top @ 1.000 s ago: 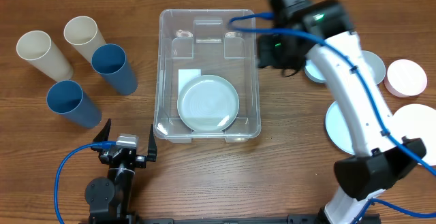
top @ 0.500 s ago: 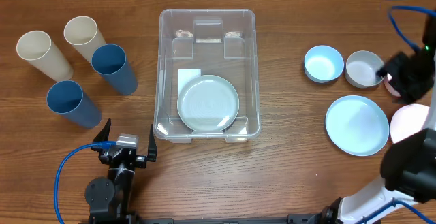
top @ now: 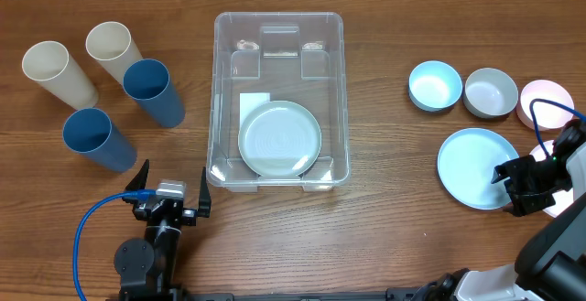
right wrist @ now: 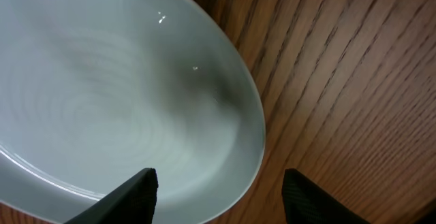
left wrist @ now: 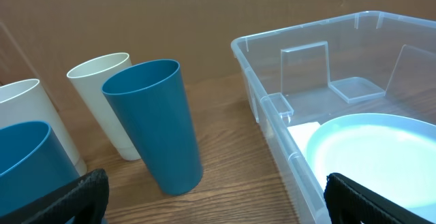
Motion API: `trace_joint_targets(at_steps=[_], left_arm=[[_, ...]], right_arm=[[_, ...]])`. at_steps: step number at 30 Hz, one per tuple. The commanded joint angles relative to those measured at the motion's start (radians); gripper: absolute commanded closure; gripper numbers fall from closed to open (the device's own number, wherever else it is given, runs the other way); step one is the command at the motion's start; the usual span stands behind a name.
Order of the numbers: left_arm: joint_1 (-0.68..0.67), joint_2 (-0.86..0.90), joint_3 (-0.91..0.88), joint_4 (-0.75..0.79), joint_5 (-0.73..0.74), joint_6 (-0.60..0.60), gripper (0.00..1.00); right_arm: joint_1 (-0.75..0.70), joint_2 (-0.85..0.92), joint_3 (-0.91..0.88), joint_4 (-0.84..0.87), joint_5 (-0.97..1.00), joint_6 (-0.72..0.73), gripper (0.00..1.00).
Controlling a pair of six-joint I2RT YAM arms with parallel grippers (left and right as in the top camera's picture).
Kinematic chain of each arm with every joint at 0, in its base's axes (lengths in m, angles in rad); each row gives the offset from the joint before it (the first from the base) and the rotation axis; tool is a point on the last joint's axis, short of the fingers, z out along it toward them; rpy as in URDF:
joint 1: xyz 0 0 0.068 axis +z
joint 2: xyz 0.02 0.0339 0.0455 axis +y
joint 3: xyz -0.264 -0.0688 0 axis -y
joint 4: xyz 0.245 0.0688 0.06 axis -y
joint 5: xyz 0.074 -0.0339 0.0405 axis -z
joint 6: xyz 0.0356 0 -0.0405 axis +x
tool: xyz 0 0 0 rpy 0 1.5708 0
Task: Pack container
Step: 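Grip the rim of the light-blue plate with the right gripper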
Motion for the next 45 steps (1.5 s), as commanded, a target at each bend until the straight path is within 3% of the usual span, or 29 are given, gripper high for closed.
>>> trace_joint_targets(at_steps=[1, 9, 10, 12, 15, 24, 29, 35, 45], left_arm=[[0.007, -0.009, -0.005, 0.001, -0.002, -0.010, 0.00], [0.007, -0.009, -0.005, 0.001, -0.002, -0.010, 0.00], [0.007, -0.009, -0.005, 0.001, -0.002, -0.010, 0.00], [0.007, -0.009, -0.005, 0.001, -0.002, -0.010, 0.00], [0.007, -0.009, -0.005, 0.001, -0.002, -0.010, 0.00], [0.007, -0.009, -0.005, 0.001, -0.002, -0.010, 0.00], [0.007, -0.009, -0.005, 0.001, -0.002, -0.010, 0.00], [0.007, -0.009, -0.005, 0.001, -0.002, -0.010, 0.00], [0.007, -0.009, -0.005, 0.001, -0.002, -0.010, 0.00]], right_arm=[[-0.011, -0.020, -0.013, 0.017, 0.018, 0.012, 0.39], [-0.011, -0.020, -0.150, 0.154, 0.026, 0.012, 0.43], [-0.011, -0.020, -0.157, 0.166, 0.026, 0.012, 0.47], [-0.011, -0.020, -0.160, 0.178, 0.026, 0.012, 0.74], [-0.008, -0.019, -0.173, 0.197, 0.025, 0.012, 0.96], [0.116, -0.019, -0.192, 0.213, 0.025, -0.010, 0.96], [0.330, -0.020, -0.187, 0.216, 0.018, -0.029, 0.96], [0.476, -0.020, -0.146, 0.193, 0.013, -0.021, 0.96], [0.496, -0.045, 0.030, 0.084, 0.018, -0.076, 0.96]])
